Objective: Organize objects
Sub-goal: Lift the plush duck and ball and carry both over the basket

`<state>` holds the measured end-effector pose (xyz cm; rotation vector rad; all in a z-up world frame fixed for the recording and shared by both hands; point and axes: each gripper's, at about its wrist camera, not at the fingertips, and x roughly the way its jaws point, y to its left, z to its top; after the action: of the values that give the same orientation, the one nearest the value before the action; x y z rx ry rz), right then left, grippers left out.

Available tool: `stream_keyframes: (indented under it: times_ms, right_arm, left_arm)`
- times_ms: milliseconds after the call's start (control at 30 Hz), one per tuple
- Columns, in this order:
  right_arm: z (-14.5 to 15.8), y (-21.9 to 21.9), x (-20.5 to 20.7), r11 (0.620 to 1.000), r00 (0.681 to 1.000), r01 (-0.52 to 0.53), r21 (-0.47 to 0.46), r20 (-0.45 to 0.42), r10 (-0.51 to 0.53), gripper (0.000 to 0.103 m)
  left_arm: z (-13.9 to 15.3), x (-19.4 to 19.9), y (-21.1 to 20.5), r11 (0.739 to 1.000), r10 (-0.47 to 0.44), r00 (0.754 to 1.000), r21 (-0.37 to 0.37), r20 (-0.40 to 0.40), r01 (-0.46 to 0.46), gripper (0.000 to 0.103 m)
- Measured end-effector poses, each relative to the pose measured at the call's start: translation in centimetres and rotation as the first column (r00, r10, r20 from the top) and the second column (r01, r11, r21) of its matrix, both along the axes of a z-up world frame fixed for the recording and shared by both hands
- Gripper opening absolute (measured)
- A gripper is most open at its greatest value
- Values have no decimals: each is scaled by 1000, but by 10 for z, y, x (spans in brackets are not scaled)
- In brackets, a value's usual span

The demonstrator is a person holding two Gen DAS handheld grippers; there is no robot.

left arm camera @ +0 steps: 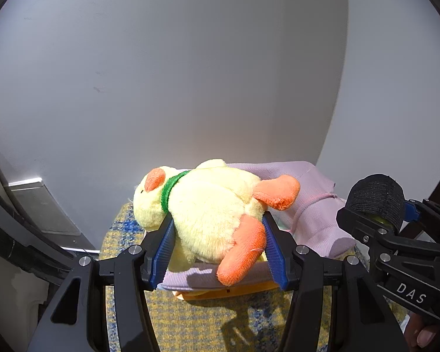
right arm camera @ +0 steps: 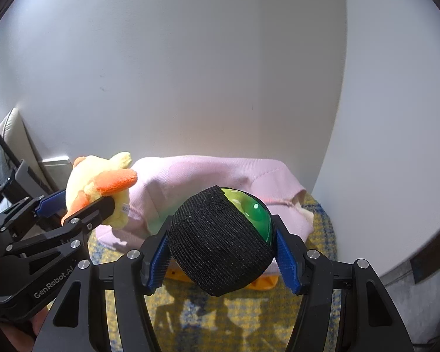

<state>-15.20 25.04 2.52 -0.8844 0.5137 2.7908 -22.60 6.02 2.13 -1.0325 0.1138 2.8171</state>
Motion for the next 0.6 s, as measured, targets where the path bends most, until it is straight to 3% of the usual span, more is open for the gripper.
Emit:
stream_keyframes:
  times_ms: [400,600]
  right_arm:
    - [-10,10,-37,1000,999,-14,-16,33,14,62]
    - [-19,17,-46,998,999,-16,-54,47,19,64]
  left_arm:
    - [-15,-47,-3,1000,4,998,15,70,-5,56]
    - [-19,-59,-3,1000,12,996,25,88,-14,62]
